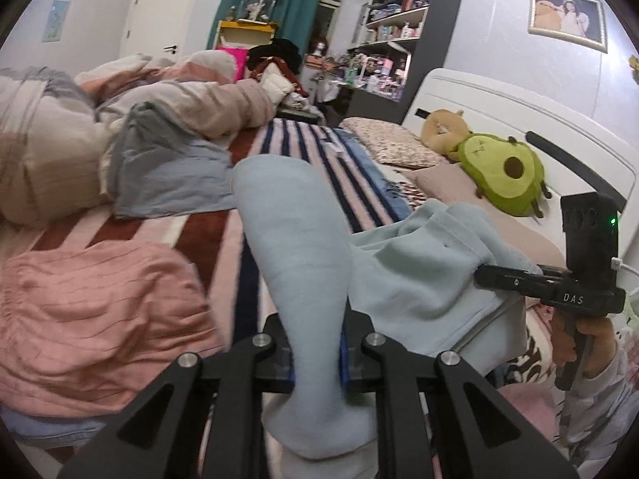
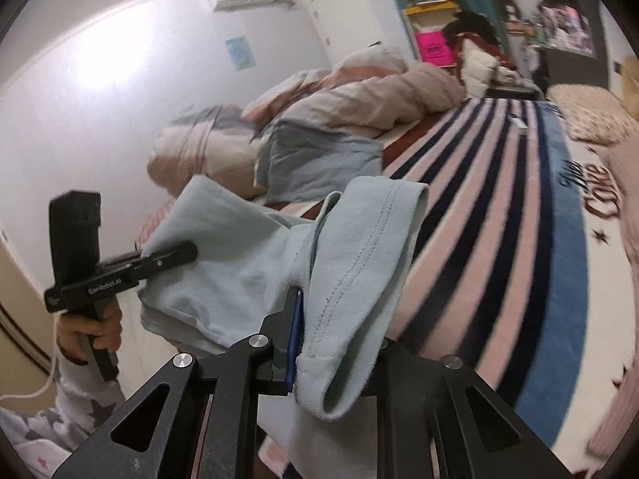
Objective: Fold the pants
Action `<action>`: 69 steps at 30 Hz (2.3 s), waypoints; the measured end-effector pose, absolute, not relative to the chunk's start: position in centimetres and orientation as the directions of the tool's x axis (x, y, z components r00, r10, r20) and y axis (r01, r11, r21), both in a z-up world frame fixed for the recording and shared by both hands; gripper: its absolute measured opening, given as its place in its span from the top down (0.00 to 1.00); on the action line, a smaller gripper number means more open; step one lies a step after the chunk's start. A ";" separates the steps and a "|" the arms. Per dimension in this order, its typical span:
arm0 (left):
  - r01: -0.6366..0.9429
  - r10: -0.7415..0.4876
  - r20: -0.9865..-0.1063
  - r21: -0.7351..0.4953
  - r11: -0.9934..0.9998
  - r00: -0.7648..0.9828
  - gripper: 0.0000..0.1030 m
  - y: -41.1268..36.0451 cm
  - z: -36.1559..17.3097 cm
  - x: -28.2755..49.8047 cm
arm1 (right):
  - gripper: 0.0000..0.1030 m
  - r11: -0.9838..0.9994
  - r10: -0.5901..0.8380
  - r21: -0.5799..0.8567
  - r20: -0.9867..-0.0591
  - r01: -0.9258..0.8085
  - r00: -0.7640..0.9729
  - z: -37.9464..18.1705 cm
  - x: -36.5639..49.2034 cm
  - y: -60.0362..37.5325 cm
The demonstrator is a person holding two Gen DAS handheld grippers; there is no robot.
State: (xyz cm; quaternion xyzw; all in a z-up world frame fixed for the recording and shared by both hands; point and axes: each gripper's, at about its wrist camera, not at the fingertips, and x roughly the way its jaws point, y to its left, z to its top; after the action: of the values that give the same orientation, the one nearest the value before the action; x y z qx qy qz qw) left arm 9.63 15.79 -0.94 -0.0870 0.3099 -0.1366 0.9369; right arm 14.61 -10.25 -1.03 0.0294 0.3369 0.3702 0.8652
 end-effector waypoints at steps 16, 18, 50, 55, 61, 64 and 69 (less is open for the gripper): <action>0.083 -0.191 -0.476 -0.239 0.968 0.859 0.89 27.9 3.8 7.5 | 0.91 0.629 0.730 0.252 -0.518 -0.735 0.446 3.1 16.4 0.1; 0.058 -0.167 -0.473 -0.237 0.970 0.865 0.89 29.5 4.1 7.2 | 0.91 0.610 0.743 0.248 -0.510 -0.753 0.433 3.5 16.7 2.2; -0.183 -0.041 -0.608 -0.302 0.936 0.793 0.82 43.8 -6.1 8.3 | 0.86 0.576 0.678 0.234 -0.672 -0.783 0.298 -5.2 22.5 17.7; -0.220 0.034 -0.610 -0.233 0.947 0.791 0.62 43.1 -5.4 7.7 | 0.80 0.582 0.670 0.224 -0.676 -0.782 0.306 -4.7 22.2 17.5; -0.246 0.088 -0.606 -0.183 0.952 0.791 0.52 42.4 -4.8 6.6 | 0.69 0.584 0.663 0.197 -0.675 -0.788 0.323 -4.4 21.4 16.8; -0.254 0.105 -0.599 -0.170 0.952 0.794 0.51 41.9 -4.2 6.0 | 0.65 0.581 0.657 0.179 -0.679 -0.794 0.327 -4.3 20.8 16.6; -0.263 0.147 -0.577 -0.121 0.957 0.803 0.45 40.0 -2.4 4.7 | 0.55 0.571 0.674 0.186 -0.662 -0.799 0.328 -3.3 19.6 15.1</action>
State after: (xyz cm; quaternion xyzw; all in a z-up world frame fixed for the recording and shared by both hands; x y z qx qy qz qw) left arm 4.65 39.97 -2.42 -0.0978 0.2943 0.1085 0.9445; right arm 19.58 15.09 -3.33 -0.0873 0.3598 0.4546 0.8101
